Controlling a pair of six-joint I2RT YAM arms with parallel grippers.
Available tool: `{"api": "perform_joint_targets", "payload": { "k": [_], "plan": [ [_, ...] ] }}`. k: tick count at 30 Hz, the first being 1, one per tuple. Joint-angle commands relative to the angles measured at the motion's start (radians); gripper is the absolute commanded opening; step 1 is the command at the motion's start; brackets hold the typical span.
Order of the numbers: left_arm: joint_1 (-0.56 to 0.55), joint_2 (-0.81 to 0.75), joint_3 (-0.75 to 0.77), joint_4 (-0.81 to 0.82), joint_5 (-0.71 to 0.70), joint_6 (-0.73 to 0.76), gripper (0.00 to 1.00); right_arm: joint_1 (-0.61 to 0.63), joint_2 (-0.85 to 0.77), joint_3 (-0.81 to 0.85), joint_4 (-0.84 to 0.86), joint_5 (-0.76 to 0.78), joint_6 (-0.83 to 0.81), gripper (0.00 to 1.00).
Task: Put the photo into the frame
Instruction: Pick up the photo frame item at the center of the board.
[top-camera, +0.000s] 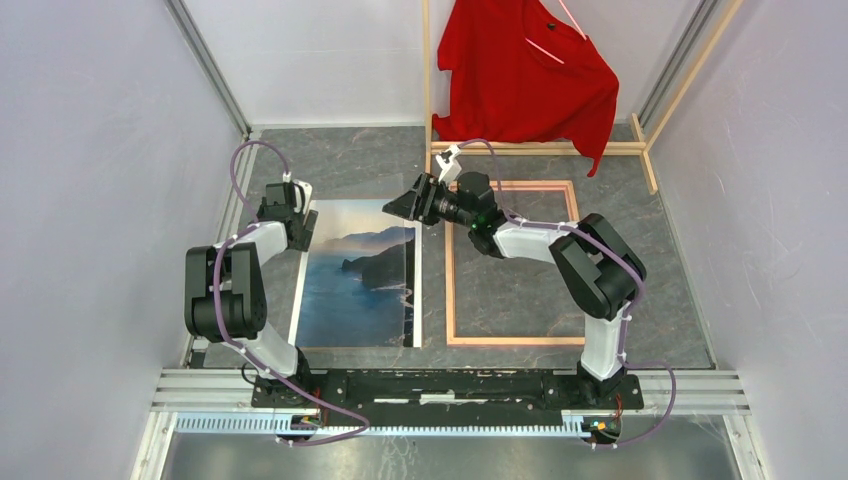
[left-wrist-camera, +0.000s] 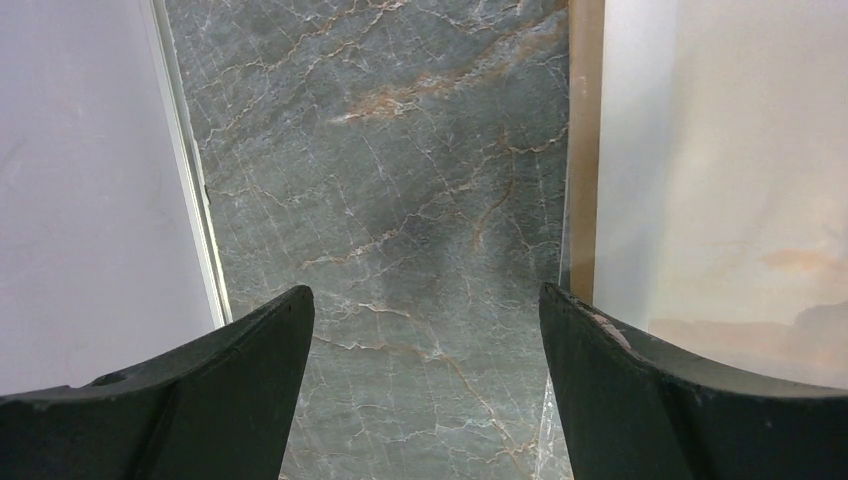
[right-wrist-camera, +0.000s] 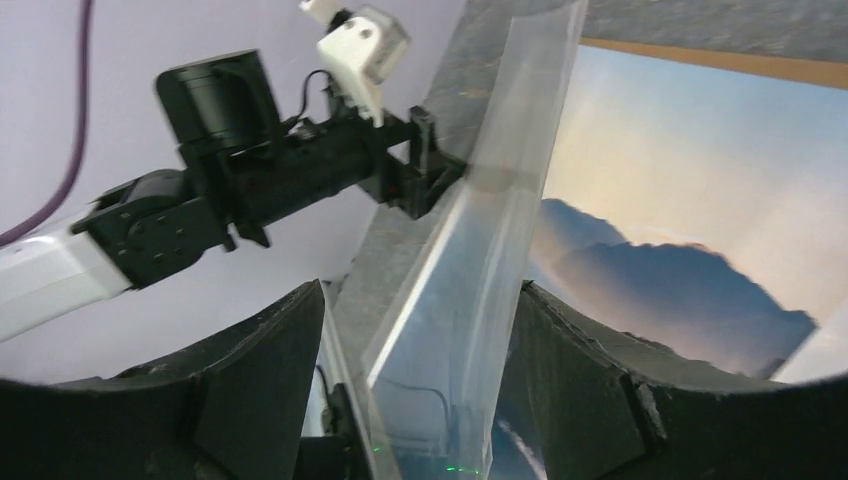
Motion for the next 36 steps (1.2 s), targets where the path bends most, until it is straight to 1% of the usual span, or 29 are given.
{"api": "perform_joint_targets", "payload": {
  "k": [1, 4, 6, 8, 11, 12, 14, 16, 17, 18, 19, 20, 21, 24, 27, 30, 32, 35, 36],
  "plan": [
    [-0.007, 0.016, -0.026, -0.072, 0.061, -0.005, 0.9, 0.009, 0.03, -0.014, 0.155, -0.121, 0.097, 0.76],
    [-0.008, 0.011, -0.026, -0.077, 0.064, -0.007, 0.9, 0.008, 0.056, -0.034, 0.177, -0.136, 0.134, 0.77],
    [-0.007, 0.006, -0.027, -0.08, 0.065, -0.007, 0.9, 0.005, 0.068, -0.07, 0.253, -0.145, 0.174, 0.76],
    [-0.008, 0.0, -0.028, -0.081, 0.065, -0.006, 0.9, 0.006, 0.067, -0.093, 0.274, -0.143, 0.187, 0.76],
    [-0.008, -0.006, -0.029, -0.086, 0.066, -0.005, 0.9, 0.008, 0.049, -0.097, 0.182, -0.14, 0.151, 0.75],
    [-0.008, -0.007, -0.029, -0.087, 0.066, -0.005, 0.9, 0.009, 0.039, -0.095, 0.126, -0.131, 0.123, 0.72],
    [-0.007, -0.009, -0.027, -0.091, 0.068, -0.006, 0.9, 0.014, 0.012, -0.082, 0.006, -0.094, 0.059, 0.61],
    [-0.008, -0.015, -0.023, -0.103, 0.076, -0.012, 0.9, 0.019, -0.009, -0.056, -0.094, -0.06, 0.006, 0.42],
    [-0.008, -0.019, -0.016, -0.114, 0.08, -0.013, 0.9, 0.019, -0.015, -0.043, -0.129, -0.051, -0.011, 0.31],
    [-0.008, -0.024, -0.008, -0.129, 0.083, -0.013, 0.91, 0.017, -0.021, -0.025, -0.156, -0.047, -0.029, 0.23],
    [-0.006, -0.034, 0.005, -0.148, 0.086, -0.009, 0.95, 0.014, -0.027, -0.009, -0.191, -0.044, -0.047, 0.13],
    [-0.007, -0.044, 0.02, -0.17, 0.089, -0.005, 0.99, 0.01, -0.038, 0.01, -0.217, -0.043, -0.063, 0.06],
    [-0.005, -0.066, 0.036, -0.196, 0.097, 0.002, 1.0, 0.004, -0.048, 0.031, -0.253, -0.047, -0.079, 0.0],
    [-0.004, -0.121, 0.097, -0.281, 0.113, 0.034, 1.0, -0.028, -0.097, 0.074, -0.355, -0.075, -0.113, 0.0],
    [-0.005, -0.161, 0.17, -0.366, 0.127, 0.064, 1.0, -0.082, -0.181, 0.125, -0.533, -0.09, -0.179, 0.0],
    [-0.006, -0.185, 0.24, -0.421, 0.149, 0.083, 1.0, -0.172, -0.301, 0.1, -0.621, -0.131, -0.205, 0.0],
    [-0.009, -0.185, 0.285, -0.467, 0.168, 0.082, 1.0, -0.233, -0.372, 0.085, -0.724, -0.141, -0.249, 0.0],
    [-0.045, -0.185, 0.321, -0.517, 0.174, 0.078, 1.0, -0.355, -0.464, 0.064, -0.9, -0.144, -0.379, 0.0],
    [-0.082, -0.189, 0.32, -0.519, 0.161, 0.079, 1.0, -0.4, -0.481, 0.058, -0.965, -0.13, -0.442, 0.0]
  ]
}}
